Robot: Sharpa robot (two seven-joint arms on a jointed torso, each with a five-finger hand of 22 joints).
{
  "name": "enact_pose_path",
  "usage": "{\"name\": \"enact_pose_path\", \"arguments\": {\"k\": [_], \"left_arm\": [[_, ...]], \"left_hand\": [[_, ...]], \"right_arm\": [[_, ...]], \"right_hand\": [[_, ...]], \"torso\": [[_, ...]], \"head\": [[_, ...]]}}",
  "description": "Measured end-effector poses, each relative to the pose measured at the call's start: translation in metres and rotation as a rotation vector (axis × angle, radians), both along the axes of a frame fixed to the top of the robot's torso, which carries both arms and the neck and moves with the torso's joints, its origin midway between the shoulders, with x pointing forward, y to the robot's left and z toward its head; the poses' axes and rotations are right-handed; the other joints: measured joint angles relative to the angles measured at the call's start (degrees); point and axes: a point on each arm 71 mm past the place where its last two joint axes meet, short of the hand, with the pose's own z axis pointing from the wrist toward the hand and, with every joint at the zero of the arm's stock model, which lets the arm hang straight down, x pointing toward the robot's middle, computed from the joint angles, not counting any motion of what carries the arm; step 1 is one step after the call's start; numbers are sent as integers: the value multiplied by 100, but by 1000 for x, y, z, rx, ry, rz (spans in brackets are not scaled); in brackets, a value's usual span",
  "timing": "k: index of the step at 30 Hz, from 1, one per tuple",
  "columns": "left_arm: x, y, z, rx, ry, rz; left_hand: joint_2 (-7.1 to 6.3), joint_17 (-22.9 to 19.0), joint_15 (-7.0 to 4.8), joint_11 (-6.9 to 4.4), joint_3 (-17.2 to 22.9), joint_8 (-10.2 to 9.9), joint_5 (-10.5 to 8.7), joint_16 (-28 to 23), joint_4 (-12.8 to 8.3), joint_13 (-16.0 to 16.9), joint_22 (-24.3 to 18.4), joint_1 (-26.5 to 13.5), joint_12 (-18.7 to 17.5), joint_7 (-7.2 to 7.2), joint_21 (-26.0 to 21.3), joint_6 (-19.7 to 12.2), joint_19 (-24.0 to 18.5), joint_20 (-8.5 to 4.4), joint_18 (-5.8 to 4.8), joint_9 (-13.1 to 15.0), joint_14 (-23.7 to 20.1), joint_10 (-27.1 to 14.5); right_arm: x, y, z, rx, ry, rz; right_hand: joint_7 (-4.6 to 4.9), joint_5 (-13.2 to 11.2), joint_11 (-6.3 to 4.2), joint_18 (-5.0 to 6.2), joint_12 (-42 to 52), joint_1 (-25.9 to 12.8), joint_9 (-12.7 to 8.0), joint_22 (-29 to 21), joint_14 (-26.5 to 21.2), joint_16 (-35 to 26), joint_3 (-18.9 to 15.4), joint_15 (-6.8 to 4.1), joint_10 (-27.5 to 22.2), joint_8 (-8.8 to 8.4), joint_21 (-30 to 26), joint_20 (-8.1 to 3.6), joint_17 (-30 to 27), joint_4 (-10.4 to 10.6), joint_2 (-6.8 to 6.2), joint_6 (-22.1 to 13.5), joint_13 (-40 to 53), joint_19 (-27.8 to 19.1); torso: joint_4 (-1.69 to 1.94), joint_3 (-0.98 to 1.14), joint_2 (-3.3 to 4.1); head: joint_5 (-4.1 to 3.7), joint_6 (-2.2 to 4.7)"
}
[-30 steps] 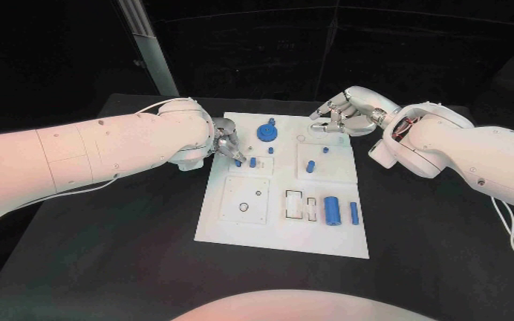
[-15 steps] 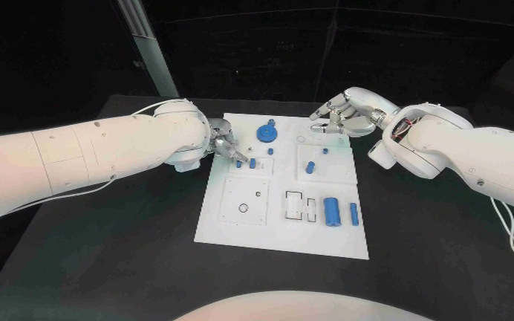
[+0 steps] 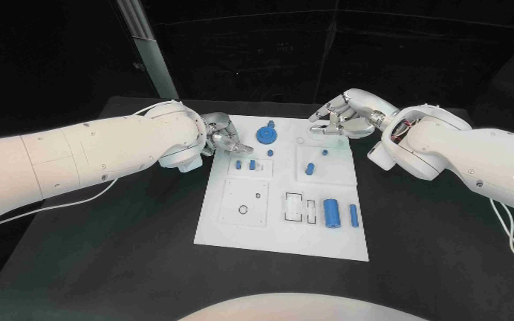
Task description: Assemble the parts on the task board
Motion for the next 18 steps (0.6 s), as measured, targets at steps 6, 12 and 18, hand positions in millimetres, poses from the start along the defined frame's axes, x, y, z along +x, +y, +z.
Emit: {"name": "enact_pose_path", "arguments": {"k": [6, 12, 18], "left_arm": [[4, -13, 10, -213, -82, -58], [6, -42, 20, -295, -217, -172], [8, -60, 16, -233, -304, -264]], "left_hand": [[148, -2243, 269, 300, 154, -237, 0, -2244, -469, -602, -1792, 1164, -775, 280, -2049, -301, -1359, 251, 287, -321, -1341, -1093], [-92, -2451, 317, 390, 581, -745, -32, -2259, -1067, -1414, -1988, 2037, -1428, 318, -2249, -183, -1228, 344, 286, -890, -1303, -1119], [-192, -2664, 355, 424, 720, -1094, -32, -2238, -1205, -2082, -2032, 2060, -1969, 338, -2282, 204, -1186, 367, 286, -1299, -1310, -1068]], "right_arm": [[0, -1, 0, -1, 0, -2], [1, 0, 0, -1, -1, -2], [1, 1, 0, 0, -1, -1]], "right_hand": [[0, -3, 0, 0, 0, 0, 0, 0, 0, 0, 0, 0, 0, 0, 0, 0, 0, 0, 0, 0, 0, 0], [0, -3, 0, 1, 1, -24, 0, -5, 0, 0, 0, 0, 0, 0, 0, 0, 1, 0, 24, 0, -5, 0], [0, 17, 0, 1, 1, -24, 0, -5, 0, 0, 0, 0, 0, 0, 0, 0, 1, 0, 24, 0, -5, 0]], "torso": [[0, 3, 1], [-10, 1, 7], [-13, 1, 7]], "head": [[-12, 26], [-25, 42], [-36, 75]]}}
